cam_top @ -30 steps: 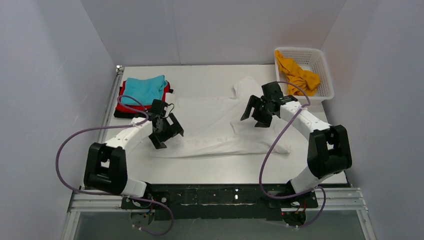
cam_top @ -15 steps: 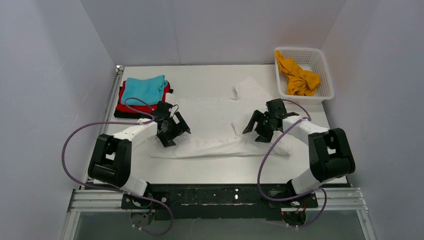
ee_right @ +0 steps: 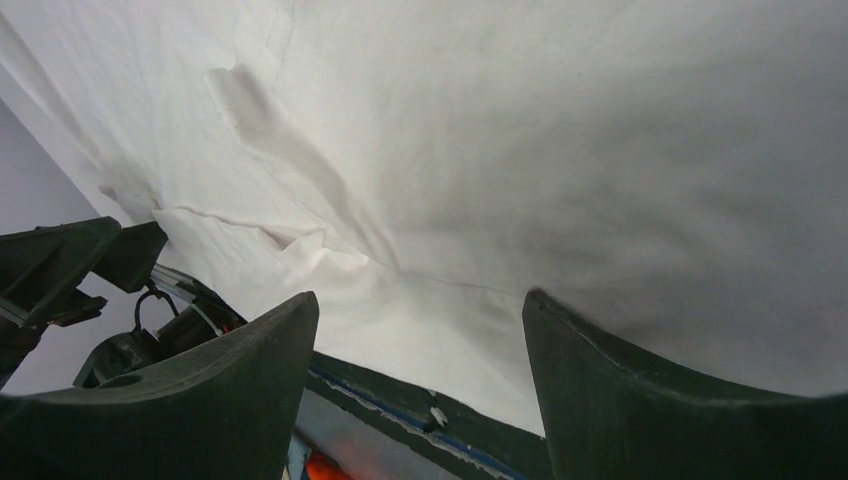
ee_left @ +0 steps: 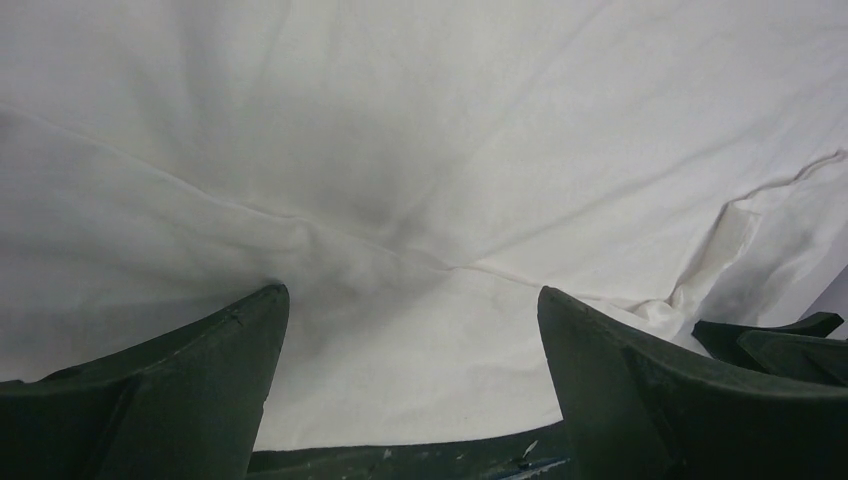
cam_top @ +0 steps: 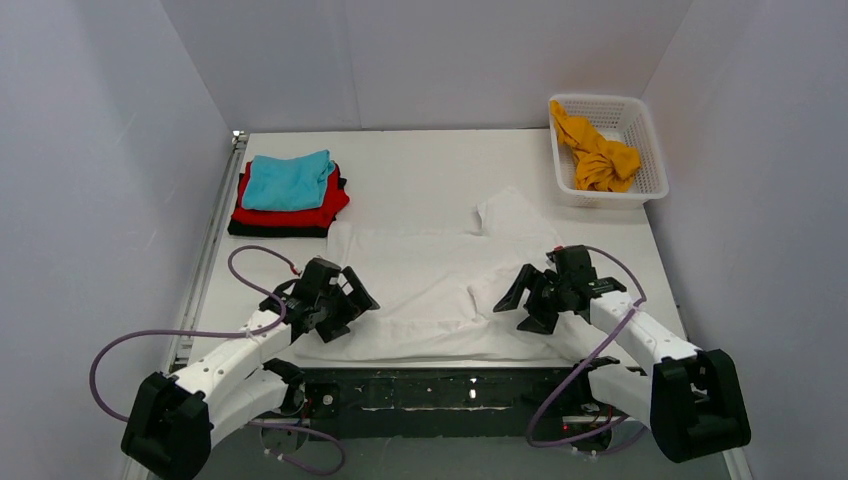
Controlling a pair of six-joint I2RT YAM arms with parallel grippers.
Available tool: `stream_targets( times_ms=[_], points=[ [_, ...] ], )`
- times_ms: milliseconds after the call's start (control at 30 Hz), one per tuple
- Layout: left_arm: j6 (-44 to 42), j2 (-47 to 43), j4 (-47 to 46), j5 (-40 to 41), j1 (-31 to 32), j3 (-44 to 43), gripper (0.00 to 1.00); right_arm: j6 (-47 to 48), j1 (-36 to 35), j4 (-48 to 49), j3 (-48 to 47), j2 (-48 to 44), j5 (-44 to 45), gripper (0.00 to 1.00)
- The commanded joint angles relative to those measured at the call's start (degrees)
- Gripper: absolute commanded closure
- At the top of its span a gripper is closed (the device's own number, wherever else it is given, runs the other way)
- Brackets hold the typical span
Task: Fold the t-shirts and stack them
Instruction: Fold the flattened tshirt in 1/3 of the way, then grab the side of the flattened tshirt furthest away from the robot with both arms
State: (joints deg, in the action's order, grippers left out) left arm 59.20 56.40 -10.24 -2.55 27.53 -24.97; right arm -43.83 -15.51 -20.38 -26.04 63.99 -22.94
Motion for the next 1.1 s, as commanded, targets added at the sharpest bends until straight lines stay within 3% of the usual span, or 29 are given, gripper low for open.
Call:
stream_targets(
  times_ms=[0, 133, 333, 433, 633, 733, 867, 1000, 1067],
  points=[
    [3.28, -2.3, 20.75, 3.39, 1.57, 4.71, 0.02, -3.37, -0.49, -14.96, 1.35, -8.12, 4.48, 0.16],
    [2.33, -5.27, 23.21, 4.66, 1.91, 2.69, 0.02, -1.7, -0.4, -17.98, -1.35, -13.5, 13.84, 0.13],
    [-3.08, -4.06, 32.12, 15.69, 1.88, -9.63, 0.02, 4.31, -0.4, -17.45, -10.93, -10.56, 15.11, 0.12],
    [-7.22, -1.17, 30.02, 20.59, 0.55, -15.28, 0.02, 6.22, -0.4, -17.45, -16.56, -8.22, 15.81, 0.09],
    [-14.75, 13.47, 20.49, 9.61, -11.55, -26.28, 0.02, 7.34, -0.32, -13.45, -23.66, -4.62, 16.84, 0.07],
    [-19.82, 23.26, 17.08, 5.73, -14.42, -33.57, 0.02, 8.48, -0.31, -12.46, -26.33, -2.07, 16.8, 0.07],
    [-26.95, 34.48, 21.77, 10.43, -15.41, -44.64, 0.02, 10.0, -0.14, -14.07, -29.11, 1.44, 16.87, 0.07],
    [-34.47, 41.42, 21.94, 7.3, -17.37, -49.33, 0.02, 11.44, 0.04, -14.31, -29.33, 3.43, 18.44, 0.08],
    [-37.48, 44.21, 22.06, 9.71, -17.48, -50.33, 0.09, 12.52, 0.33, -14.53, -29.78, 5.21, 20.38, 0.07]
  ],
)
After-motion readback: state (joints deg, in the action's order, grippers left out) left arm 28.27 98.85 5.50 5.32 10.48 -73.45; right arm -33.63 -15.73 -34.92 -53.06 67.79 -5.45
